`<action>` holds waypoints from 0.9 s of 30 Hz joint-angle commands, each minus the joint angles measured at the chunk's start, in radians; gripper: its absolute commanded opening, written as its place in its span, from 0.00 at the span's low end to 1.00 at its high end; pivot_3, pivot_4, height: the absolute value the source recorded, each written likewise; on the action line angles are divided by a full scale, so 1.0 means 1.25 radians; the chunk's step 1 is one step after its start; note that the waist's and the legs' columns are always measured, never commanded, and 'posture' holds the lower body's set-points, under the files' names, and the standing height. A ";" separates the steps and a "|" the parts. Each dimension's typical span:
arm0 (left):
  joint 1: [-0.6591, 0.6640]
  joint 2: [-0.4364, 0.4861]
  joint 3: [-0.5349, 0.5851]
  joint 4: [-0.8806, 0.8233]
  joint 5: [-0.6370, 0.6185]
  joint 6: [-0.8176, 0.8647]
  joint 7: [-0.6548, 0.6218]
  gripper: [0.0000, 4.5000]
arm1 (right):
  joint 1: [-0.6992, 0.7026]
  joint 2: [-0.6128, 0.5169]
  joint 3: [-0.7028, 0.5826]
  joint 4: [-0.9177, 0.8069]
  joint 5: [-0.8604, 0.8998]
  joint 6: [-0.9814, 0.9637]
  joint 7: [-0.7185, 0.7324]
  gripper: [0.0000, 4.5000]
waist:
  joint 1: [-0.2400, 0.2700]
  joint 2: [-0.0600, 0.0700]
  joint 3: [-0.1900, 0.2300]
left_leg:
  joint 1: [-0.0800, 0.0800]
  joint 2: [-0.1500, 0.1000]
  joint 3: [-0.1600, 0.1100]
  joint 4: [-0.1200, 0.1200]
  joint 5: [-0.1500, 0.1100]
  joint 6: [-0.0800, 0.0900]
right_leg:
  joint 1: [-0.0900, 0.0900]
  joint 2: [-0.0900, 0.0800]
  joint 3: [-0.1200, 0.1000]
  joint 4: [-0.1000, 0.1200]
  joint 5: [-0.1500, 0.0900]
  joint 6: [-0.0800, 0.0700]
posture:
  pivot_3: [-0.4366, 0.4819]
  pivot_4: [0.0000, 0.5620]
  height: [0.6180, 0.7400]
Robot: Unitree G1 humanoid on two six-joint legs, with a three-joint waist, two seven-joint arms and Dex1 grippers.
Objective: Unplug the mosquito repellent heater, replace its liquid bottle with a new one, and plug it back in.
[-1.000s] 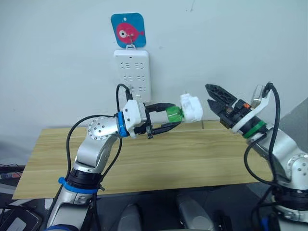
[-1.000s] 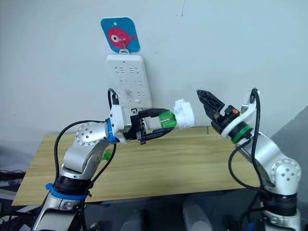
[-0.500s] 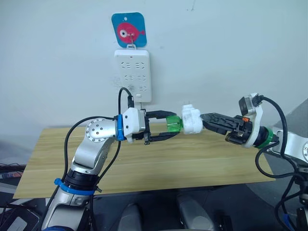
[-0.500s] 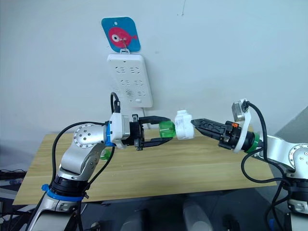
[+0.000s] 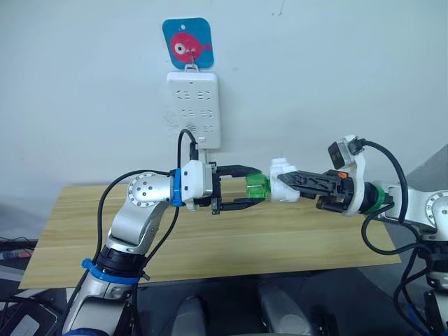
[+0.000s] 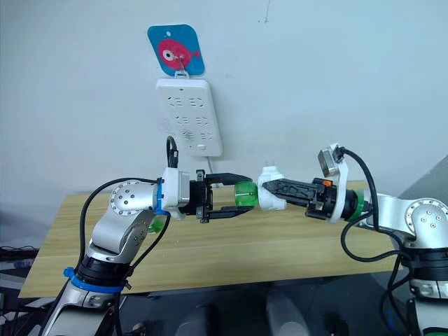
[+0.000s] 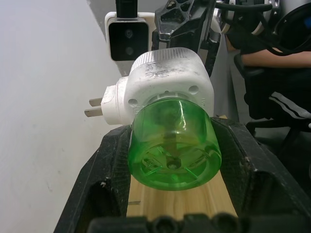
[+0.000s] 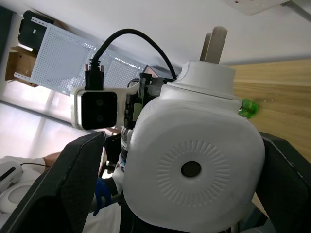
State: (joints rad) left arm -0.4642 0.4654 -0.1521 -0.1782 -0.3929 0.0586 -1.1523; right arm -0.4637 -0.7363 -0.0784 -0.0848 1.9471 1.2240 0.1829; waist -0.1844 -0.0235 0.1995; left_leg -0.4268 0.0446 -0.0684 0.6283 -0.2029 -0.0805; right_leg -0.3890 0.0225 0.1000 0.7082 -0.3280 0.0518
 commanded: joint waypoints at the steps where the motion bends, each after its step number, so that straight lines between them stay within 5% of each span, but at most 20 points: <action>1: -0.008 -0.005 -0.005 -0.022 -0.004 -0.014 0.000 0.50 | -0.026 -0.001 0.005 -0.009 0.020 0.018 0.039 1.00 | 0.000 0.000 0.000 | 0.000 0.000 0.000 0.000 0.000 0.000 | 0.000 0.000 0.000 0.000 0.000 0.000 | 0.26 0.30 0.87; 2: -0.006 -0.005 -0.007 -0.023 -0.004 -0.014 0.000 0.50 | -0.028 -0.002 0.010 -0.009 0.020 0.023 0.044 1.00 | 0.000 0.000 0.000 | 0.000 0.000 0.000 0.000 0.000 0.000 | 0.000 0.000 0.000 0.000 0.000 0.000 | 0.27 0.31 0.87; 7: 0.001 -0.006 -0.012 -0.031 -0.006 -0.011 0.001 0.50 | -0.034 -0.006 0.026 -0.009 0.020 0.035 0.056 0.69 | 0.003 0.000 0.000 | 0.000 0.000 0.000 0.000 0.000 0.000 | 0.000 0.000 0.000 0.000 0.000 0.000 | 0.27 0.31 0.87; 13: 0.002 0.013 -0.020 -0.046 -0.038 0.070 -0.012 0.50 | -0.038 -0.007 0.032 -0.016 0.020 0.038 0.065 0.69 | 0.008 0.000 0.000 | 0.000 0.000 0.000 0.000 0.000 0.000 | 0.000 0.000 0.000 0.000 0.000 0.000 | 0.27 0.31 0.87; 16: -0.042 0.061 0.006 -0.039 -0.234 0.434 0.013 0.50 | -0.038 -0.012 0.042 -0.046 0.020 0.039 0.075 0.69 | 0.010 0.000 0.001 | 0.000 0.000 0.000 0.000 0.000 0.000 | 0.000 0.000 0.000 0.000 0.000 0.000 | 0.28 0.32 0.87; 18: -0.077 0.071 0.028 -0.009 -0.311 0.557 0.022 0.50 | -0.036 -0.015 0.049 -0.065 0.020 0.038 0.082 0.69 | 0.012 0.000 0.003 | 0.000 0.000 -0.001 0.000 0.000 0.000 | 0.000 0.000 -0.001 0.000 0.000 0.000 | 0.28 0.33 0.87; 27: -0.113 0.078 0.059 -0.013 -0.351 0.647 0.040 0.50 | -0.015 -0.010 0.054 -0.084 0.020 0.013 0.089 0.69 | 0.016 0.000 0.007 | 0.000 0.001 -0.001 0.000 0.000 0.000 | 0.000 0.000 -0.001 -0.001 0.000 0.000 | 0.28 0.33 0.87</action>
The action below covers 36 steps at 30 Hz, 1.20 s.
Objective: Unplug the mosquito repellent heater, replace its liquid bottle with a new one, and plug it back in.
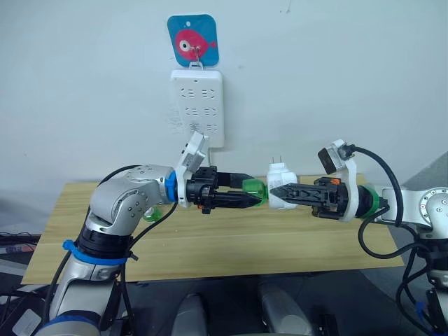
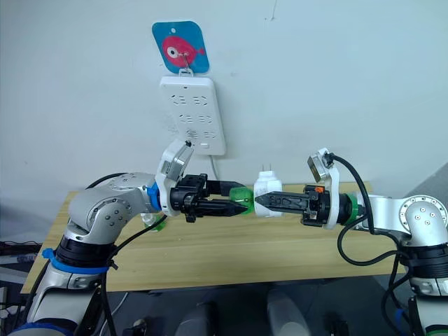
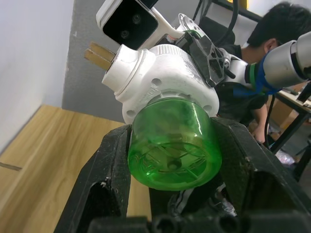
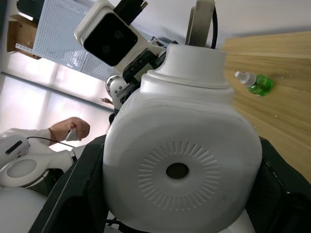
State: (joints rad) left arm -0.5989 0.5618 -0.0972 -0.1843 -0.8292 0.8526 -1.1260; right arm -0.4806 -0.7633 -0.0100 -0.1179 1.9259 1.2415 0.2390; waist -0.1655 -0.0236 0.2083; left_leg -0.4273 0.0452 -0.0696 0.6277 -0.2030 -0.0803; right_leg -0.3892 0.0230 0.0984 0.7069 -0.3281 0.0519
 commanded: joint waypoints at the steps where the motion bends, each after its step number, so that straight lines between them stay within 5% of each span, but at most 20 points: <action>1: -0.002 0.011 0.005 -0.011 0.017 -0.001 0.011 0.50 | 0.001 0.012 -0.001 -0.058 0.037 -0.004 0.043 0.69 | 0.001 0.000 0.000 | 0.000 0.000 0.000 0.000 0.000 0.000 | 0.000 0.000 0.000 0.000 0.000 0.000 | 0.28 0.33 0.87; 3: 0.005 0.021 -0.004 -0.015 0.044 -0.029 -0.001 0.66 | 0.005 0.013 -0.001 -0.057 0.037 -0.009 0.041 0.69 | 0.003 0.000 0.000 | 0.000 0.000 0.000 0.000 0.000 0.000 | 0.000 0.000 0.000 0.000 0.000 0.000 | 0.28 0.33 0.87; 7: 0.060 0.046 -0.040 -0.036 0.216 -0.309 -0.059 0.91 | 0.011 0.011 -0.006 -0.050 0.037 -0.018 0.031 0.69 | 0.004 0.001 0.001 | 0.000 0.000 0.000 0.000 0.000 0.000 | 0.000 0.000 0.001 -0.001 0.000 0.000 | 0.28 0.34 0.87; 15: 0.134 -0.029 -0.008 -0.007 0.389 -0.743 -0.013 0.91 | 0.011 0.003 -0.001 -0.052 0.037 -0.032 0.017 0.69 | 0.024 0.002 0.005 | -0.001 0.000 0.002 0.000 0.000 0.000 | 0.000 0.000 0.002 -0.002 0.000 0.000 | 0.29 0.36 0.87; 20: 0.167 -0.041 -0.015 -0.030 0.390 -0.813 -0.017 0.91 | 0.002 0.006 0.002 -0.046 0.037 -0.037 0.010 0.69 | 0.026 0.002 0.005 | -0.003 0.000 0.001 0.000 0.000 0.001 | 0.000 -0.001 0.001 -0.006 0.002 -0.003 | 0.30 0.36 0.87; 22: 0.171 -0.039 -0.022 -0.036 0.379 -0.812 -0.023 0.91 | -0.002 0.007 0.004 -0.044 0.037 -0.037 0.008 0.69 | 0.026 0.002 0.005 | -0.003 0.000 0.001 0.000 0.000 0.001 | 0.000 -0.001 0.001 -0.006 0.002 -0.003 | 0.29 0.36 0.87; 29: 0.164 -0.029 -0.024 -0.062 0.348 -0.778 -0.035 0.51 | -0.005 0.008 0.008 -0.045 0.037 -0.042 0.001 0.69 | 0.026 0.002 0.005 | -0.003 0.000 0.001 0.000 0.000 0.001 | 0.000 -0.001 0.000 -0.006 0.002 -0.002 | 0.30 0.36 0.87; 31: 0.158 -0.017 -0.023 -0.078 0.326 -0.725 -0.031 0.49 | -0.004 0.009 0.009 -0.047 0.037 -0.044 -0.001 0.69 | 0.025 0.002 0.005 | -0.003 0.000 0.001 0.000 0.000 0.001 | 0.000 -0.001 0.000 -0.006 0.002 -0.002 | 0.30 0.36 0.87; 36: 0.107 0.091 0.002 -0.104 0.039 -0.183 0.020 0.49 | -0.003 -0.001 0.018 -0.056 0.037 -0.040 0.001 0.69 | 0.022 0.002 0.006 | -0.004 0.000 -0.001 0.000 0.000 0.001 | 0.000 -0.001 -0.001 -0.006 0.001 0.000 | 0.31 0.35 0.87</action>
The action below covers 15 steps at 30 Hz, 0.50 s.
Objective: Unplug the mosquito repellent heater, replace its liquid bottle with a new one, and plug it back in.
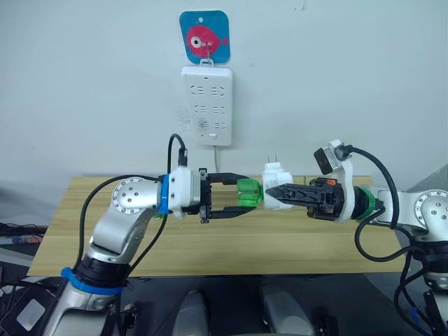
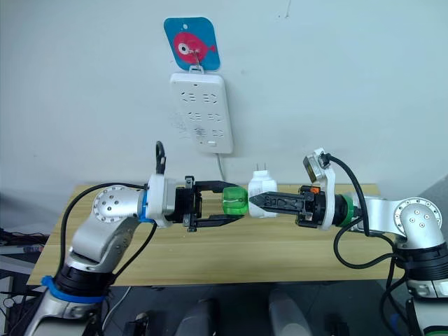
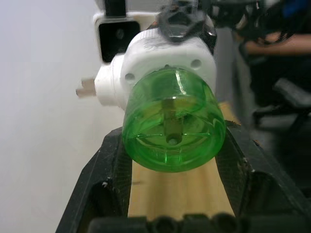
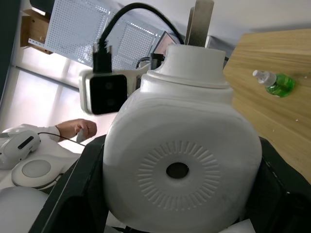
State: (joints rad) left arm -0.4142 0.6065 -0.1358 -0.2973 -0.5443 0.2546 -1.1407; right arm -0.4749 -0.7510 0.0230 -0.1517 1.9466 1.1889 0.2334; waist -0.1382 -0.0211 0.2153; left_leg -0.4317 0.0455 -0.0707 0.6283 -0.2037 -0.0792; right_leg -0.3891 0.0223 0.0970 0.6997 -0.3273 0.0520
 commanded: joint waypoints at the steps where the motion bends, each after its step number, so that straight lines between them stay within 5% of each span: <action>1: -0.061 0.071 0.045 0.007 -0.253 0.384 0.029 0.49 | -0.008 -0.013 -0.006 -0.030 0.021 0.003 0.007 0.69 | 0.000 0.000 0.000 | 0.000 0.000 -0.001 0.000 0.000 0.000 | 0.000 0.000 -0.001 0.000 0.000 0.000 | 0.31 0.35 0.87; 5: -0.099 0.092 0.063 0.046 -0.340 0.510 0.019 0.49 | -0.008 -0.018 0.005 -0.036 0.020 0.004 0.012 0.69 | 0.000 0.001 0.001 | 0.000 0.000 -0.001 0.000 0.000 0.000 | 0.000 0.000 -0.001 0.000 0.000 0.000 | 0.31 0.35 0.87; 10: -0.098 0.064 0.088 0.024 -0.335 0.494 0.055 0.49 | -0.003 -0.021 0.008 -0.038 0.020 -0.003 0.014 0.69 | 0.002 0.001 0.001 | 0.000 0.000 -0.001 0.000 0.000 0.000 | 0.000 0.000 -0.001 0.000 0.000 0.000 | 0.31 0.34 0.87; 11: -0.094 0.063 0.082 0.021 -0.304 0.470 0.067 0.49 | -0.002 -0.021 0.008 -0.039 0.020 -0.004 0.014 0.69 | 0.002 0.001 0.001 | 0.000 0.000 -0.001 0.000 0.000 0.000 | 0.000 0.000 -0.001 0.000 0.000 0.000 | 0.31 0.34 0.87; 15: -0.028 0.068 0.026 0.012 -0.056 0.151 0.009 0.78 | 0.004 -0.024 0.007 -0.035 0.020 -0.010 0.015 0.69 | 0.003 0.001 0.001 | 0.000 0.000 0.000 0.000 0.000 0.000 | 0.000 0.000 -0.001 -0.001 0.001 -0.002 | 0.31 0.34 0.87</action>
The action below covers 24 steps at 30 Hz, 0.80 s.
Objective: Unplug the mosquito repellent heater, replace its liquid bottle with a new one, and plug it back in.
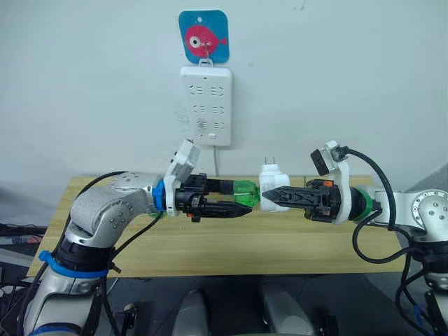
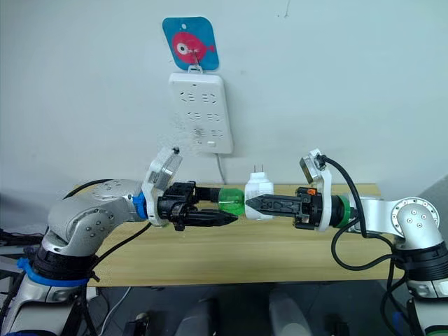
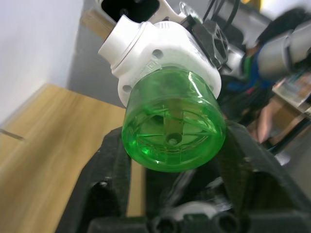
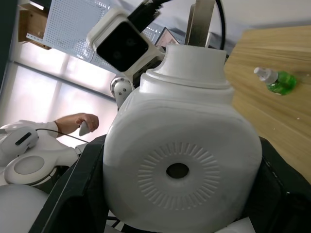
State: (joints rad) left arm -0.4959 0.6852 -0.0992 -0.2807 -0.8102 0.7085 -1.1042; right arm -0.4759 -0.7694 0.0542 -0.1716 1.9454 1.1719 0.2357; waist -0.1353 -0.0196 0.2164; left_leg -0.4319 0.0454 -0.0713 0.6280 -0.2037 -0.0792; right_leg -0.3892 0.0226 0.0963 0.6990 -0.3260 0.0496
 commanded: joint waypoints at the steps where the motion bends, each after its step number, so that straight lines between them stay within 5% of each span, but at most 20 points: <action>1: 0.059 0.001 -0.012 0.015 0.222 -0.332 -0.042 0.85 | 0.005 -0.010 -0.018 -0.017 0.021 0.003 0.014 0.69 | 0.001 0.000 0.000 | 0.000 0.000 0.000 0.000 0.000 0.000 | 0.000 0.000 0.000 0.000 0.000 -0.001 | 0.31 0.34 0.87; 3: 0.095 -0.016 -0.018 0.046 0.313 -0.536 -0.077 0.99 | 0.005 -0.012 -0.018 -0.015 0.021 0.001 0.014 0.69 | 0.002 0.000 0.000 | 0.000 0.000 0.001 0.000 0.000 0.000 | 0.000 0.000 0.001 0.000 0.001 -0.001 | 0.31 0.34 0.87; 6: 0.121 -0.068 0.002 0.056 0.339 -0.689 -0.074 0.99 | 0.003 -0.013 -0.017 -0.013 0.021 0.000 0.013 0.69 | 0.011 0.000 0.000 | 0.000 0.000 0.001 0.000 0.000 0.000 | 0.000 -0.001 0.001 0.000 0.001 -0.002 | 0.31 0.34 0.87; 14: 0.134 -0.109 0.018 0.075 0.337 -0.841 -0.071 0.99 | -0.002 -0.018 -0.017 -0.005 0.021 0.004 0.016 0.69 | 0.021 0.000 0.000 | 0.000 0.000 0.001 0.001 0.000 0.000 | 0.000 -0.001 0.001 -0.001 0.001 -0.002 | 0.32 0.34 0.87; 17: 0.137 -0.109 0.009 0.076 0.331 -0.860 -0.084 0.87 | -0.004 -0.019 -0.016 -0.005 0.020 0.006 0.018 0.69 | 0.021 0.000 0.000 | 0.000 0.000 0.001 0.001 0.000 0.000 | 0.000 -0.001 0.001 -0.001 0.001 -0.002 | 0.32 0.34 0.87; 22: 0.130 -0.118 -0.005 0.090 0.342 -0.847 -0.076 0.51 | -0.004 -0.017 -0.017 -0.006 0.021 0.005 0.015 0.69 | 0.021 0.000 0.000 | 0.000 0.000 0.001 0.001 0.000 0.000 | 0.000 -0.001 0.001 -0.001 0.001 -0.002 | 0.31 0.35 0.87; 24: 0.127 -0.122 -0.007 0.095 0.343 -0.839 -0.072 0.48 | -0.004 -0.016 -0.018 -0.007 0.021 0.005 0.014 0.69 | 0.020 0.000 0.000 | 0.000 0.000 0.001 0.001 0.000 0.000 | 0.000 -0.001 0.001 -0.001 0.001 -0.002 | 0.31 0.34 0.87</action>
State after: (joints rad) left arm -0.3284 0.5407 -0.1049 -0.1585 -0.3778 -0.3394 -1.2086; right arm -0.4621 -0.7833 0.0541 -0.1547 1.9450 1.1833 0.2363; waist -0.1097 -0.0197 0.2163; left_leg -0.4324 0.0451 -0.0699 0.6290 -0.2037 -0.0791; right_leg -0.3890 0.0216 0.0970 0.6983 -0.3245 0.0476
